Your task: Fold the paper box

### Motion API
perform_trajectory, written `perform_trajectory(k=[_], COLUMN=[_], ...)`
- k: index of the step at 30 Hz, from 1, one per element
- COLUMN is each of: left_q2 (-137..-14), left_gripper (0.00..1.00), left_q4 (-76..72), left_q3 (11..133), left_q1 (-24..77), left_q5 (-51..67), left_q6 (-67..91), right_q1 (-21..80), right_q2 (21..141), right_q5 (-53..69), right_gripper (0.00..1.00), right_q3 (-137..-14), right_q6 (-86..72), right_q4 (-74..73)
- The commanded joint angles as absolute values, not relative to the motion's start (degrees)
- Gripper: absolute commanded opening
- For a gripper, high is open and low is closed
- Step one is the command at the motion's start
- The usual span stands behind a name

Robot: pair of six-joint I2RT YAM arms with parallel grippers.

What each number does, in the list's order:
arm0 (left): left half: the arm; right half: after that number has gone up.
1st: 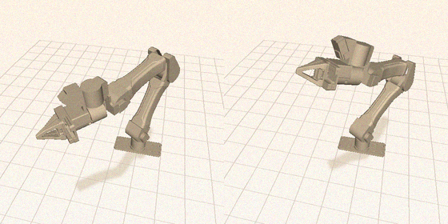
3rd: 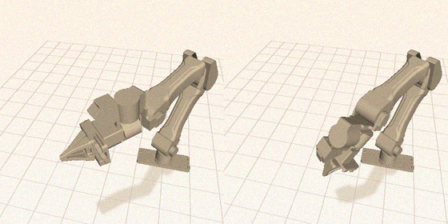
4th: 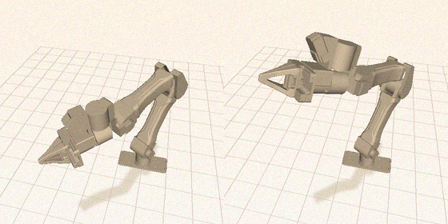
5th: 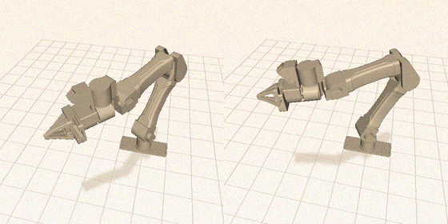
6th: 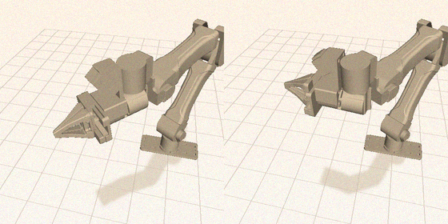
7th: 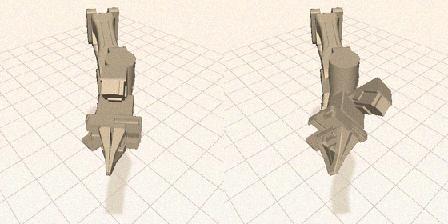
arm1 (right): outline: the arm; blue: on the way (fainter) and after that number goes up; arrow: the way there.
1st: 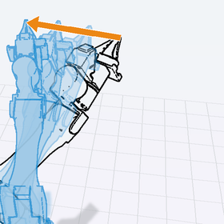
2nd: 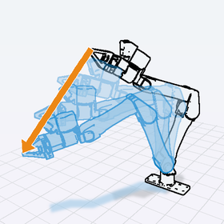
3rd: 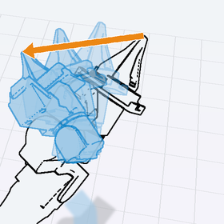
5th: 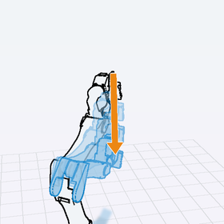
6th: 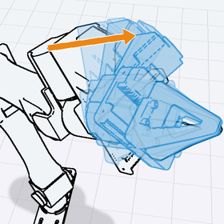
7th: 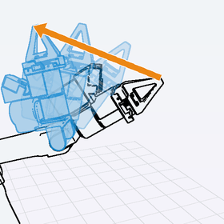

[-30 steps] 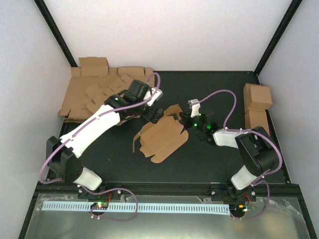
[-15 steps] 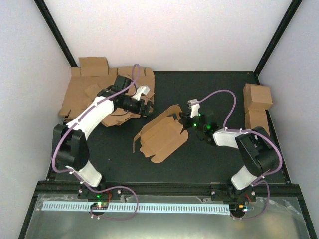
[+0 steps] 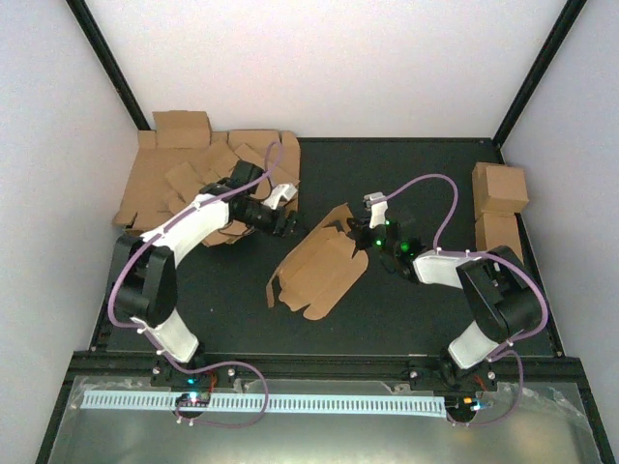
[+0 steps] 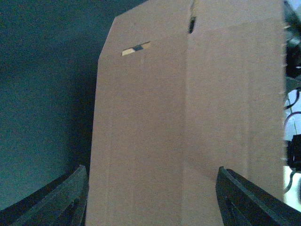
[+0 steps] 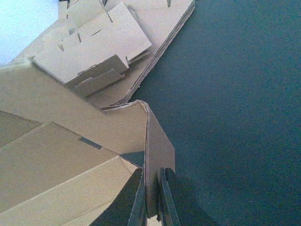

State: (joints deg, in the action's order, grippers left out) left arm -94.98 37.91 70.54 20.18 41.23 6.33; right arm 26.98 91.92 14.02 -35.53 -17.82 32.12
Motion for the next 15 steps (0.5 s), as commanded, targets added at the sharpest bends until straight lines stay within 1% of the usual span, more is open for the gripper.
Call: perform_trajectory(k=[1, 6, 9, 11, 15], left_q2=[-96.67, -94.92, -91.89, -90.25, -89.30], left_gripper=[0.76, 0.85, 0.89, 0.91, 0.91], left_q4=[36.27, 35.46, 31.95, 29.79, 29.81], left_q3=[69.94, 69.21, 67.34, 66.35, 66.35], left_q1=[21.11, 23.01, 23.09, 22.98, 23.03], left_q5=[40.94, 37.83, 38.07, 39.08, 39.14], left_q6=[5.88, 5.94, 7.77, 8.95, 8.93], right_q1=[27.42, 27.64, 28.37, 28.99, 30.18], right_q2=[91.77, 92.01, 91.82, 91.71, 91.24], right_q5=[13.89, 13.50, 12.96, 12.40, 9.76], right_gripper=[0.11, 0.11, 0.12, 0.15, 0.16], right_q3=[-35.85, -36.36, -36.62, -37.04, -38.45], right_q6=[-16.79, -16.64, -16.20, -15.74, -15.39], right_q4=[34.28, 33.36, 32.93, 31.90, 27.96])
